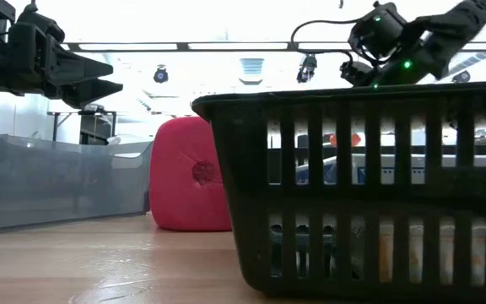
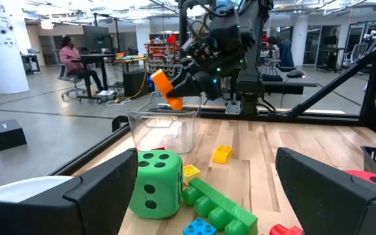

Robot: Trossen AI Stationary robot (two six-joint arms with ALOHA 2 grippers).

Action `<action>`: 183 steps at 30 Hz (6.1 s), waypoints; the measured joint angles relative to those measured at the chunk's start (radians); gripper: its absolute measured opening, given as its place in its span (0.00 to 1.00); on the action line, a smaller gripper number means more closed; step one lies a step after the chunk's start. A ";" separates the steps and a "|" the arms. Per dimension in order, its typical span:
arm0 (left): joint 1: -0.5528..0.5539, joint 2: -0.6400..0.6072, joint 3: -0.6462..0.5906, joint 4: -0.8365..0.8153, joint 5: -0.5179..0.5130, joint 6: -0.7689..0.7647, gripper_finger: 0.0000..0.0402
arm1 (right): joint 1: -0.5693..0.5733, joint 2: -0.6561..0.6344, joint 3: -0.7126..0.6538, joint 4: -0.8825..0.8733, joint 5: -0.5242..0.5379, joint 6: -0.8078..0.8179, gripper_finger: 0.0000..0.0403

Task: Pick & Place Toys
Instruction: Put the orange game piece into the transparent bin, then put the right yellow game piece into the transparent bin

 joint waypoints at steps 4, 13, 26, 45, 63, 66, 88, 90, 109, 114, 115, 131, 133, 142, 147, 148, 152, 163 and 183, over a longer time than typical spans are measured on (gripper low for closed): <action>0.000 0.000 0.000 0.012 0.000 0.000 0.90 | -0.059 -0.020 0.058 -0.158 -0.116 0.015 0.40; 0.000 0.000 0.000 0.013 0.000 0.000 0.90 | -0.146 0.068 0.084 -0.239 -0.201 0.011 0.40; 0.001 0.001 0.000 0.011 0.000 -0.001 0.90 | -0.159 0.182 0.109 -0.236 -0.221 0.008 0.63; 0.001 0.001 0.000 0.006 0.000 -0.002 0.90 | -0.054 0.012 0.128 -0.237 -0.528 -0.085 0.81; 0.001 0.000 0.000 0.006 0.000 0.000 0.90 | 0.299 0.123 0.128 -0.289 -0.567 -0.181 0.81; 0.001 0.000 0.000 0.006 0.000 0.000 0.90 | 0.290 0.171 0.136 -0.328 -0.559 -0.189 0.81; 0.000 0.000 0.000 0.006 0.000 0.000 0.90 | 0.200 0.360 0.160 -0.370 -0.553 -0.222 0.72; 0.000 0.000 0.000 0.006 0.000 0.000 0.90 | 0.203 0.362 0.160 -0.370 -0.558 -0.212 0.65; 0.000 0.001 0.000 0.005 0.000 0.000 0.90 | 0.288 0.356 0.209 -0.387 -0.613 -0.218 0.32; 0.001 0.001 0.000 0.006 0.000 0.000 0.90 | 0.326 0.350 0.235 -0.301 -0.620 -0.248 0.32; 0.001 0.001 0.000 0.005 0.000 0.000 0.90 | 0.335 0.345 0.236 -0.270 -0.621 -0.256 0.32; 0.001 0.000 0.000 0.003 0.000 -0.001 0.90 | 0.371 0.357 0.023 0.814 -0.818 -0.420 0.32; 0.001 0.000 0.000 0.003 0.000 -0.001 0.90 | 0.366 0.367 -0.018 0.917 -0.826 -0.421 0.32; 0.001 0.000 0.000 0.006 0.000 -0.001 0.90 | 0.332 0.338 -0.130 0.994 -0.646 -0.398 0.32; 0.001 0.001 0.000 0.004 0.000 -0.001 0.90 | 0.283 0.290 -0.147 0.985 -0.501 -0.391 0.32; 0.001 0.001 0.000 0.005 0.000 -0.001 0.90 | 0.270 0.274 -0.147 0.963 -0.458 -0.388 0.32; 0.000 0.003 0.000 0.007 0.000 -0.001 0.90 | 0.214 0.195 -0.147 0.850 -0.298 -0.368 0.32; 0.000 0.003 0.000 0.006 0.000 0.000 0.90 | -0.004 -0.050 -0.131 0.274 -0.170 -0.210 0.32; 0.000 0.005 0.000 0.006 0.000 0.000 0.90 | -0.115 0.009 -0.100 0.031 -0.277 -0.105 0.60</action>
